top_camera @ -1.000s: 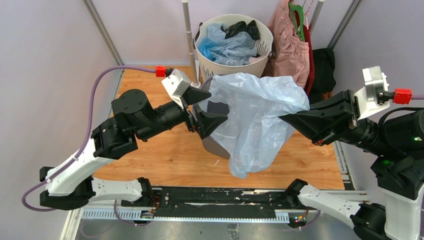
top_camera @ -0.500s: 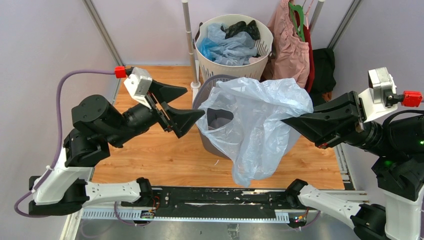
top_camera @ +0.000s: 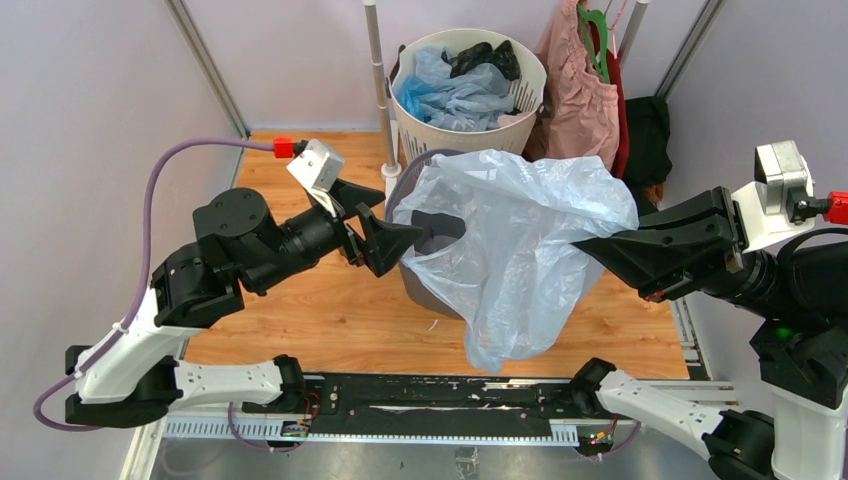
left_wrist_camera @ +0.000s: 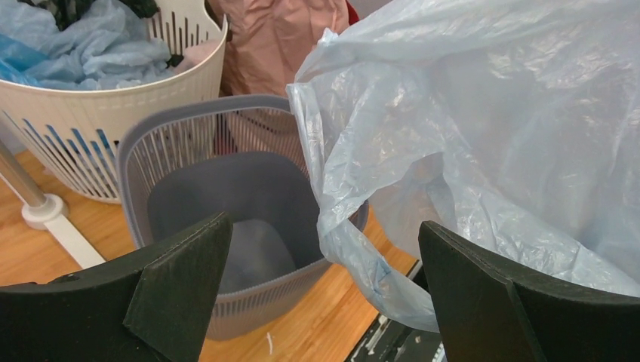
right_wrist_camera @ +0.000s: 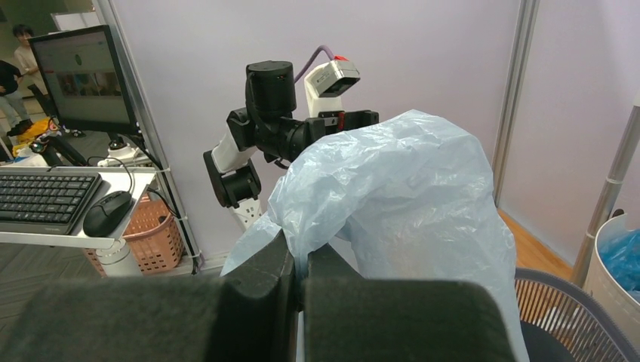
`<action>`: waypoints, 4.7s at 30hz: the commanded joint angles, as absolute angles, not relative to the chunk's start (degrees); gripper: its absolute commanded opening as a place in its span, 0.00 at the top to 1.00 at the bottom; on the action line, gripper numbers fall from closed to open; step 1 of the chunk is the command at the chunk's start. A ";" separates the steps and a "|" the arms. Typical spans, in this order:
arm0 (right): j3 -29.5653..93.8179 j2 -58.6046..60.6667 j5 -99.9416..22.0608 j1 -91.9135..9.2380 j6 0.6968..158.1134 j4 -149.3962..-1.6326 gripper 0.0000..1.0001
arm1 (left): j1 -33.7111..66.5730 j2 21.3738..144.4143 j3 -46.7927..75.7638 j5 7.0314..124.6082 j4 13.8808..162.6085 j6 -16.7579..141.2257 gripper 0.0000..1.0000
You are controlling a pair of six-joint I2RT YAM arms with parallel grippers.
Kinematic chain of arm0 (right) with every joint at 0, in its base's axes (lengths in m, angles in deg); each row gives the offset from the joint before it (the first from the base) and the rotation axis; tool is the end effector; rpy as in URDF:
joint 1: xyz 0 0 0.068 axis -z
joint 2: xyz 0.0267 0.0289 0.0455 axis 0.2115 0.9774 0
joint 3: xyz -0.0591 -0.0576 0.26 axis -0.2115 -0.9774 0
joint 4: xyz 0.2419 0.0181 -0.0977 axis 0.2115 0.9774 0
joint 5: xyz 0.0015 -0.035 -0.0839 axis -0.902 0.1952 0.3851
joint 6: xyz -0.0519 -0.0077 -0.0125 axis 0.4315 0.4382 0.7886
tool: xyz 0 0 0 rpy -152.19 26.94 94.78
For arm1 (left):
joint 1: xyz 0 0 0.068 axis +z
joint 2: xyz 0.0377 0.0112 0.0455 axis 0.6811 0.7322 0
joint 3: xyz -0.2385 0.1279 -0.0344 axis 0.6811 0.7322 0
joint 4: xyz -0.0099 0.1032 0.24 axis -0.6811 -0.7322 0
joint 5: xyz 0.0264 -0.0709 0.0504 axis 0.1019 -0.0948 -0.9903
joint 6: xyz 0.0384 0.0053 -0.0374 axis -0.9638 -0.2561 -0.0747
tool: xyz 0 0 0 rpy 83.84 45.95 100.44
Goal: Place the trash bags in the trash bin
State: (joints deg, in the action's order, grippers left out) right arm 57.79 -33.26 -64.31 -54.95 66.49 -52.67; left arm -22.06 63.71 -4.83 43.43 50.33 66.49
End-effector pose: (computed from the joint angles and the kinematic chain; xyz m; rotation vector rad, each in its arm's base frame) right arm 0.0027 0.0290 0.5939 -0.7669 0.9411 1.2592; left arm 0.0700 -0.1296 0.5224 0.4998 1.5774 -0.8999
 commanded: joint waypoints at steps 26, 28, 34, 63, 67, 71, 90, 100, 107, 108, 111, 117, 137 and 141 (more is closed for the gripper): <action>59.46 -40.15 -33.95 -55.57 77.22 -39.58 1.00 | -11.98 65.80 -12.33 71.86 53.70 74.72 0.81; 60.38 -39.94 -29.38 -55.66 78.00 -37.11 1.00 | -8.84 66.38 -13.52 75.23 53.09 75.41 0.82; 64.01 -39.74 -18.25 -57.45 81.04 -31.75 1.00 | 3.74 68.61 -18.03 85.22 52.69 77.86 0.83; 77.84 -31.38 -16.07 -64.90 79.47 -14.31 0.32 | 22.51 98.43 -48.13 104.54 118.32 137.75 0.88; 80.89 -28.32 -22.62 -64.86 80.07 -14.99 0.33 | 22.96 102.57 -53.50 101.91 120.27 140.28 0.88; 81.85 -25.06 -33.75 -64.86 78.96 -20.59 0.26 | 22.99 102.75 -52.50 100.19 117.69 136.34 0.89; 86.74 -0.56 -37.66 -64.86 67.81 -42.07 0.17 | 22.98 93.62 -33.68 97.23 107.23 116.97 0.91; 84.29 1.80 -39.61 -64.93 64.87 -46.56 0.17 | 22.98 92.40 -31.35 97.02 105.56 114.54 0.92; 89.80 6.98 -31.94 -68.29 71.84 -39.53 0.18 | 22.98 93.06 -32.00 96.67 105.56 114.84 0.92; 91.48 8.46 -26.68 -70.20 73.81 -38.16 0.18 | 22.94 93.27 -32.33 96.60 105.56 115.06 0.92; 95.00 11.94 -14.92 -75.08 80.59 -35.57 0.18 | 22.74 93.81 -32.99 96.37 105.56 115.50 0.92; 94.99 17.15 16.54 -84.49 97.88 -43.47 0.29 | 21.76 94.00 -33.26 96.06 105.57 115.60 0.93; 85.70 7.94 29.20 -85.49 114.51 -62.35 1.00 | 27.46 72.25 -19.27 90.76 84.03 92.57 0.12; 85.74 5.40 27.58 -85.49 114.19 -63.28 1.00 | 27.46 65.10 -11.87 87.47 79.82 88.70 0.12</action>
